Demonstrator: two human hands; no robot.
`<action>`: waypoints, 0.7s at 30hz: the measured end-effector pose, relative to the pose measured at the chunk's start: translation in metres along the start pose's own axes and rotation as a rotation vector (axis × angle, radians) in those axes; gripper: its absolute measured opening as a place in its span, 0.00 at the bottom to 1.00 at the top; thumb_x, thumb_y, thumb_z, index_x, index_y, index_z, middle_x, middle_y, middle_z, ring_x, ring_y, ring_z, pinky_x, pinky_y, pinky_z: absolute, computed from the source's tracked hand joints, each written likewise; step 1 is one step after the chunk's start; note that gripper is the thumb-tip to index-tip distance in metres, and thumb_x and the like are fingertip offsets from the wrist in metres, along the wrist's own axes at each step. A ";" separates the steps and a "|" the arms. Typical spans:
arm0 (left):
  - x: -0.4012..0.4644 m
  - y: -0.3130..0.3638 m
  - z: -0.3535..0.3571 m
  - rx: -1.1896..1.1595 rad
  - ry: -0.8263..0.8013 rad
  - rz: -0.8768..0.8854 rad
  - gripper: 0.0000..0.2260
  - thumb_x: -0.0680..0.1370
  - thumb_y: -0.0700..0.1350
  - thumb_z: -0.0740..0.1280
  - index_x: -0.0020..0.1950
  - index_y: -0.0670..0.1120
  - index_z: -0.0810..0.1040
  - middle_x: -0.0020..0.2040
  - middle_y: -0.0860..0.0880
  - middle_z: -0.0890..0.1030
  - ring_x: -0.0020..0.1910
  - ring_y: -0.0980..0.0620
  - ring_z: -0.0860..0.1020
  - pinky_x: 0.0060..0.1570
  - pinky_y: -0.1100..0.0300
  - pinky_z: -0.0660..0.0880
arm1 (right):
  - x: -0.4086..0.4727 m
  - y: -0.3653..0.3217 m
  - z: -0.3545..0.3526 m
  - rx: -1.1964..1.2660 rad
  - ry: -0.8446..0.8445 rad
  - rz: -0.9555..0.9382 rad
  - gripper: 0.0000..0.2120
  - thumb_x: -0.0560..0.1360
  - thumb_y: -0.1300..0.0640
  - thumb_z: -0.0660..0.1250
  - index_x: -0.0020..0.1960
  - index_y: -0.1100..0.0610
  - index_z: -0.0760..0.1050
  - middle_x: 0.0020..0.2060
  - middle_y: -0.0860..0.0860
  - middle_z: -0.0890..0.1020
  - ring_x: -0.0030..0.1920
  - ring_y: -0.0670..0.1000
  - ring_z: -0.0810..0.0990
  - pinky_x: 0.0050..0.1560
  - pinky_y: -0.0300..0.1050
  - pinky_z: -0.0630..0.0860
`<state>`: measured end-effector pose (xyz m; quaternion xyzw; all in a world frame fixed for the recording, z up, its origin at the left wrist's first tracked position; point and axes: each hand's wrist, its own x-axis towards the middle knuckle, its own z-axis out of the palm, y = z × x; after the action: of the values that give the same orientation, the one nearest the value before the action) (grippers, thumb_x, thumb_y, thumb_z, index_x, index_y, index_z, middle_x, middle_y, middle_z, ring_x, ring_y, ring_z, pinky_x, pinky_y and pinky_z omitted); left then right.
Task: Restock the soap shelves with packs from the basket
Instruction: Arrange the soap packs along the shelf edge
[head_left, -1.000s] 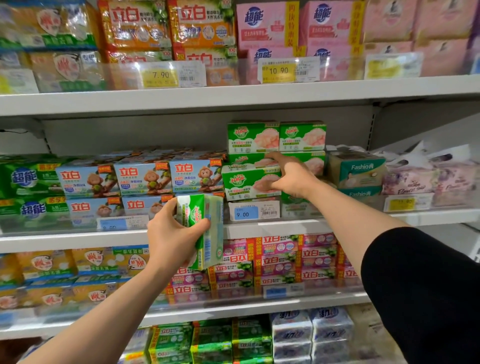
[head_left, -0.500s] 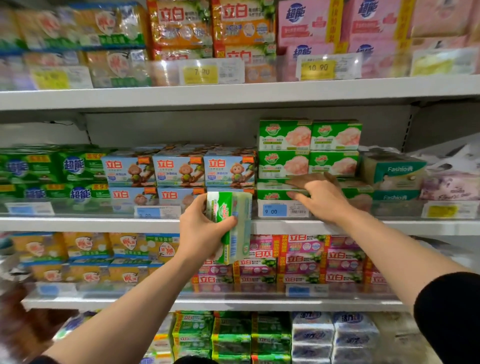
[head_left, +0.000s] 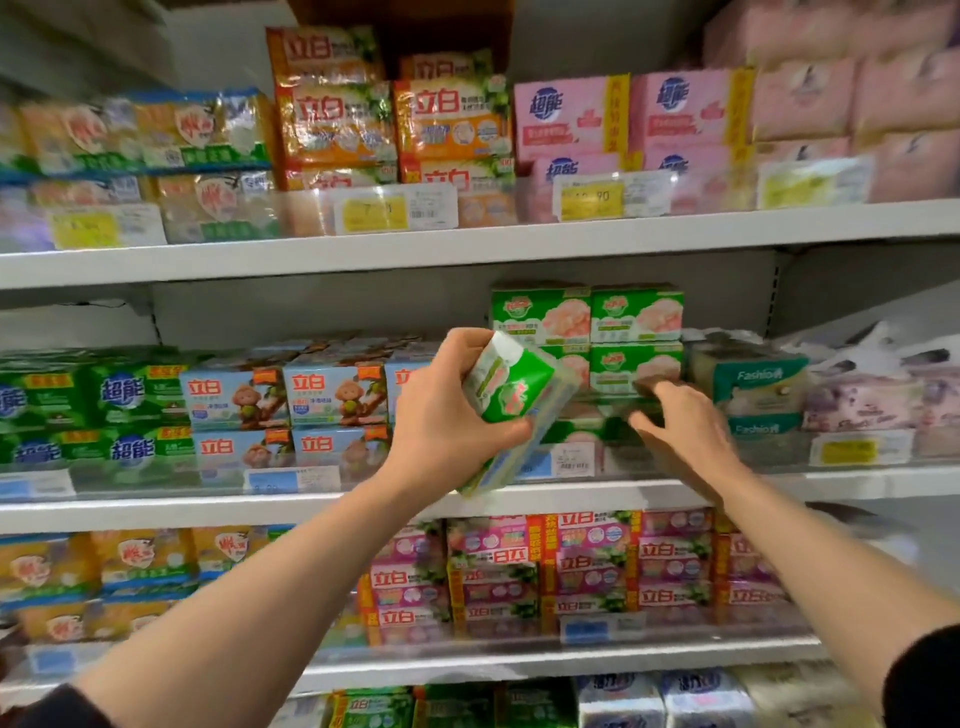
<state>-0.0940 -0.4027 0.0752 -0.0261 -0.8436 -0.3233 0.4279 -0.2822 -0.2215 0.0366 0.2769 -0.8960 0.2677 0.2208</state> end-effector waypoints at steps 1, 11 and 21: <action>0.011 0.008 0.007 0.093 -0.027 0.070 0.30 0.63 0.51 0.77 0.62 0.53 0.72 0.52 0.55 0.82 0.48 0.55 0.82 0.46 0.49 0.80 | -0.003 0.009 0.000 -0.004 -0.017 0.006 0.13 0.78 0.51 0.64 0.58 0.59 0.74 0.55 0.58 0.80 0.54 0.58 0.77 0.49 0.49 0.74; 0.073 0.003 0.084 0.721 -0.453 0.250 0.33 0.71 0.51 0.75 0.73 0.50 0.67 0.67 0.50 0.75 0.64 0.48 0.74 0.61 0.52 0.73 | -0.015 0.035 0.007 0.030 -0.020 0.021 0.17 0.78 0.55 0.64 0.66 0.52 0.70 0.61 0.52 0.76 0.60 0.55 0.74 0.55 0.46 0.73; 0.117 -0.013 0.065 0.646 -0.733 -0.014 0.41 0.62 0.50 0.82 0.70 0.51 0.66 0.65 0.50 0.75 0.61 0.48 0.74 0.61 0.55 0.71 | -0.014 0.033 0.010 0.001 0.007 -0.018 0.16 0.76 0.50 0.66 0.61 0.55 0.72 0.56 0.52 0.77 0.57 0.54 0.73 0.51 0.46 0.72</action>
<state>-0.2183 -0.4035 0.1270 0.0016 -0.9961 -0.0174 0.0869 -0.2941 -0.1987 0.0097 0.2840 -0.8926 0.2671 0.2264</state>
